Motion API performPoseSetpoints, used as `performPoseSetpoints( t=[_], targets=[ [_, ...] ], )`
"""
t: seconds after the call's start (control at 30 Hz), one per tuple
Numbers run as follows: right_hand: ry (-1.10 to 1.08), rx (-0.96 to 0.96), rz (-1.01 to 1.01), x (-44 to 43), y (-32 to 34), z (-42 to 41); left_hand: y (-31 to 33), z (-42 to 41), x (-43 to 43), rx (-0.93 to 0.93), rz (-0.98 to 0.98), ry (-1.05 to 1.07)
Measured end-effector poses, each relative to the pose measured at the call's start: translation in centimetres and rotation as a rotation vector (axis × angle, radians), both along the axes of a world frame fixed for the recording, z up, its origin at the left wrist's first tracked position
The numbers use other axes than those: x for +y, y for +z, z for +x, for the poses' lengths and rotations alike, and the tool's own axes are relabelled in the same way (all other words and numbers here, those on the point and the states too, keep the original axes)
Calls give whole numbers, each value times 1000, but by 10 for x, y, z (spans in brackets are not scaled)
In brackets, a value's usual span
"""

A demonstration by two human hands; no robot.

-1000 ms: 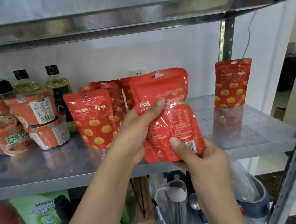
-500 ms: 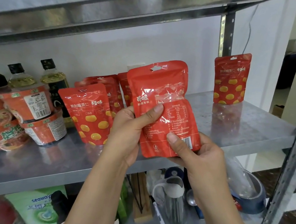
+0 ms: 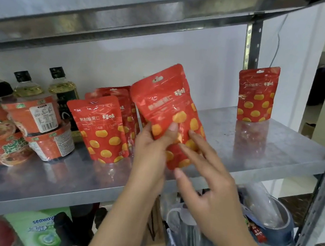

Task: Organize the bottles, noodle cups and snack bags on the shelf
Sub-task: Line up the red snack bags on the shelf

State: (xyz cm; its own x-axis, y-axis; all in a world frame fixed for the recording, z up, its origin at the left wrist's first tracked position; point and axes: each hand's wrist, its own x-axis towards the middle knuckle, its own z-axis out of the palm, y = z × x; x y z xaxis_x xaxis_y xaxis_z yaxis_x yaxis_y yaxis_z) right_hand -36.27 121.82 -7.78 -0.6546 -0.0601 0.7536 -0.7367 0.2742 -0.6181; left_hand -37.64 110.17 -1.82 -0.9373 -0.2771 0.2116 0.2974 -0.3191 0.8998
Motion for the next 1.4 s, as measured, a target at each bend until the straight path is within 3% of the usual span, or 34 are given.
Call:
performPoseSetpoints(
  t=[0.1,0.17,0.23,0.47,0.6,0.73,0.9,1.07,1.4],
  targets=[
    [-46,-158,-241,23,12,-7,-4,-13,-20,-28,5,-76],
    [118,-431,-361,33,25,-13,-8,-14,-26,-34,-52,-148],
    [319,-542,-368,34,28,-17,-10,-14,-28,-33,-119,-220],
    [405,-585,-363,28,27,-30,-7,-18,-32,-37,-340,-232],
    [385,-571,-321,10,46,-70,11,-33,-40,5,-490,-8],
    [319,-524,-353,-19,59,-114,12,-49,-47,-18,-433,250],
    [305,-541,-222,-51,53,-152,-4,-59,-52,-116,-493,241],
    [254,-570,75,-61,30,-174,-14,-58,-59,-204,-472,231],
    [253,-593,122,-54,34,-170,-24,-52,-41,-173,-464,310]
  ],
)
